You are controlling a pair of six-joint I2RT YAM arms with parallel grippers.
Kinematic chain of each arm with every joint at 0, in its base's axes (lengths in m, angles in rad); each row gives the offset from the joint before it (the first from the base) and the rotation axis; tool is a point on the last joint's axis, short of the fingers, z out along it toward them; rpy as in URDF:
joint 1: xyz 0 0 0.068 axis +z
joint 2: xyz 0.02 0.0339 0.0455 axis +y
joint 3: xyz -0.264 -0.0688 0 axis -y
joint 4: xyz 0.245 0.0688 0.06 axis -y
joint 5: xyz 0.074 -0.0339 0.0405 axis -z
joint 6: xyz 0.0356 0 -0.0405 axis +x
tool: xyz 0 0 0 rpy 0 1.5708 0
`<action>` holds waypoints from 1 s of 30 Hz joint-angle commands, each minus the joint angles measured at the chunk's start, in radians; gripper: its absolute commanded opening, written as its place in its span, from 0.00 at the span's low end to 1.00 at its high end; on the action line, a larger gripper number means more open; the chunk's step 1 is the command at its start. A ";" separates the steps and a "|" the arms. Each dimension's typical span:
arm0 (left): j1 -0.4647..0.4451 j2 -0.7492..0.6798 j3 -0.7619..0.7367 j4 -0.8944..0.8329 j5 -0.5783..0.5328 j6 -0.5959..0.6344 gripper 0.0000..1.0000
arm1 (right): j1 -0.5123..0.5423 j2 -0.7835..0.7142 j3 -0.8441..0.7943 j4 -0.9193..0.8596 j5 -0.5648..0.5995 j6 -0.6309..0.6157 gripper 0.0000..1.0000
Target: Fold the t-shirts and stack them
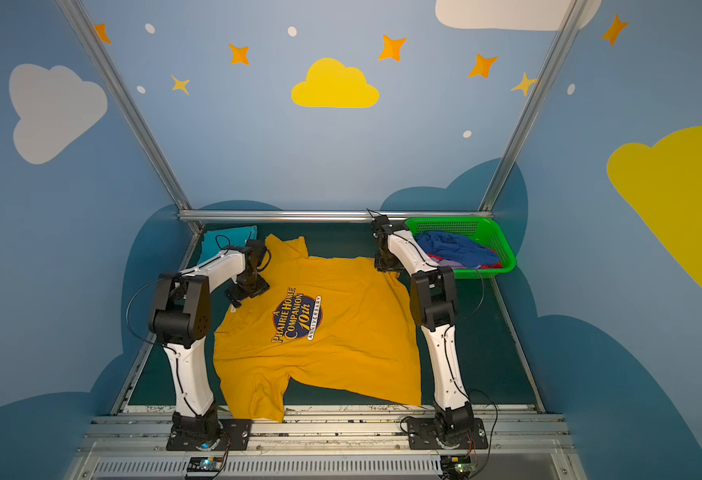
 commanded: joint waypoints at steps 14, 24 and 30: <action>0.126 -0.063 -0.217 0.018 -0.006 -0.047 0.09 | -0.004 -0.027 0.087 0.019 0.136 -0.074 0.00; 0.108 -0.039 -0.182 0.029 0.057 -0.032 0.46 | 0.075 0.016 0.077 0.033 0.047 -0.102 0.55; 0.105 -0.050 -0.181 0.030 0.063 -0.027 0.48 | 0.069 0.074 0.082 0.030 0.040 -0.057 0.57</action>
